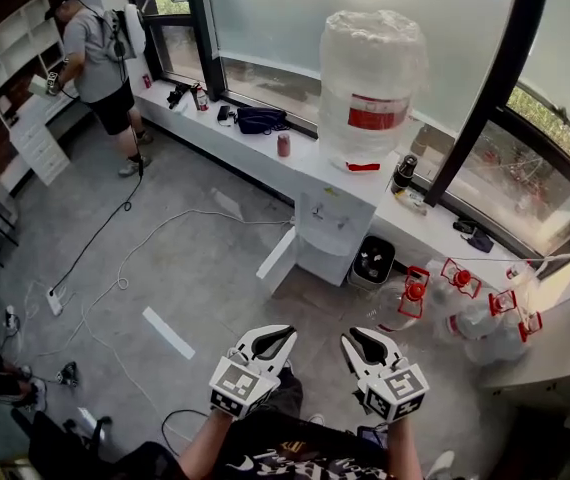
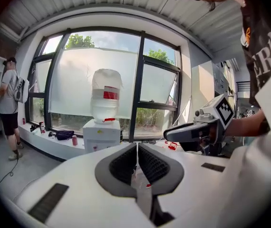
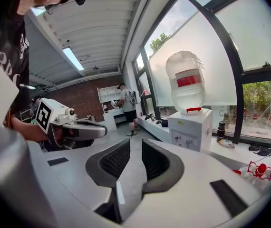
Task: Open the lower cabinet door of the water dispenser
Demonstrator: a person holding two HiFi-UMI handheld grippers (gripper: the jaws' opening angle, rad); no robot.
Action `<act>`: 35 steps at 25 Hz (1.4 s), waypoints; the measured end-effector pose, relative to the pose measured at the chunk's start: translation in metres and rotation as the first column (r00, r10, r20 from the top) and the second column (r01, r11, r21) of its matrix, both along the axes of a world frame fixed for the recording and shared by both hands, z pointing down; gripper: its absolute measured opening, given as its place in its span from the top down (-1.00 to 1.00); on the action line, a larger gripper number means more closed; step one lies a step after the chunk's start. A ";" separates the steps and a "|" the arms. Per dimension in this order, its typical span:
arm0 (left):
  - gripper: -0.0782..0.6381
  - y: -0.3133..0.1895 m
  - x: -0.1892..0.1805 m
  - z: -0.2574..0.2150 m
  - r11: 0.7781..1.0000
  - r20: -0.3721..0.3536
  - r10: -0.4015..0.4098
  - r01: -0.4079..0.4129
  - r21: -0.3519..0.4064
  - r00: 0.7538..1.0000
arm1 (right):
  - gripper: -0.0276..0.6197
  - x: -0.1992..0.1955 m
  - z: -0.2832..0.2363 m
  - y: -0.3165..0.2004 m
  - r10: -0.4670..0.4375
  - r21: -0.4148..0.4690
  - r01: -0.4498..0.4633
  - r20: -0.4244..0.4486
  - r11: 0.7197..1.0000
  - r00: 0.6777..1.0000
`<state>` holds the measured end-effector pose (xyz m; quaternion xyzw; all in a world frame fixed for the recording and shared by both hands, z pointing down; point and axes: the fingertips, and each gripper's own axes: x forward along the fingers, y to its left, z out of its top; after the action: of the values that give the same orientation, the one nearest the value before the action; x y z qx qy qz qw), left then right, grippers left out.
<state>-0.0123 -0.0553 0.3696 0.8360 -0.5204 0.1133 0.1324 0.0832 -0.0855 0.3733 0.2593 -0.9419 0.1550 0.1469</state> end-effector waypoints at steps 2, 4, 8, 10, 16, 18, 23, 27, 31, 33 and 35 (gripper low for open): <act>0.73 0.023 0.013 -0.005 1.000 0.001 -0.012 0.012 0.000 1.000 | 0.65 0.005 -0.005 0.018 -0.021 0.013 0.021 0.018 1.000 1.000; 0.73 0.045 0.024 -0.007 1.000 0.009 -0.030 0.030 0.000 1.000 | 0.70 0.011 -0.009 0.037 -0.043 0.022 0.042 0.038 0.999 0.998; 0.73 0.091 0.046 -0.016 0.998 0.013 -0.066 0.066 0.009 0.998 | 0.74 0.025 -0.015 0.081 -0.081 0.032 0.079 0.066 0.996 0.995; 0.73 0.113 0.054 -0.020 0.996 0.010 -0.086 0.086 0.013 0.996 | 0.75 0.031 -0.016 0.105 -0.102 0.039 0.100 0.073 0.994 0.992; 0.73 0.164 0.084 -0.018 0.994 0.013 -0.108 0.107 0.018 0.994 | 0.86 0.045 -0.021 0.157 -0.158 0.076 0.152 0.080 0.985 0.984; 0.73 0.174 0.094 -0.020 0.995 0.017 -0.101 0.101 0.025 0.995 | 0.88 0.051 -0.022 0.167 -0.163 0.086 0.157 0.081 0.984 0.983; 0.73 0.191 0.102 -0.032 0.992 0.010 -0.113 0.112 0.057 0.994 | 0.88 0.058 -0.026 0.185 -0.185 0.110 0.177 0.065 0.978 0.981; 0.73 0.196 0.104 -0.038 0.990 0.008 -0.122 0.121 0.074 0.992 | 0.88 0.062 -0.031 0.194 -0.204 0.128 0.194 0.064 0.973 0.977; 0.73 0.202 0.109 -0.041 0.990 0.010 -0.117 0.116 0.082 0.993 | 0.88 0.063 -0.037 0.198 -0.206 0.140 0.197 0.053 0.970 0.977; 0.73 0.205 0.110 -0.041 0.990 0.012 -0.115 0.114 0.084 0.993 | 0.88 0.062 -0.043 0.201 -0.201 0.146 0.192 0.049 0.970 0.978; 0.73 0.206 0.111 -0.043 0.990 0.013 -0.113 0.111 0.088 0.994 | 0.88 0.062 -0.042 0.204 -0.213 0.154 0.204 0.047 0.967 0.976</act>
<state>0.0985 0.1505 0.3269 0.8093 -0.5722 0.0904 0.0975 0.1454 0.1181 0.3314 0.1640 -0.9770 0.0766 0.1129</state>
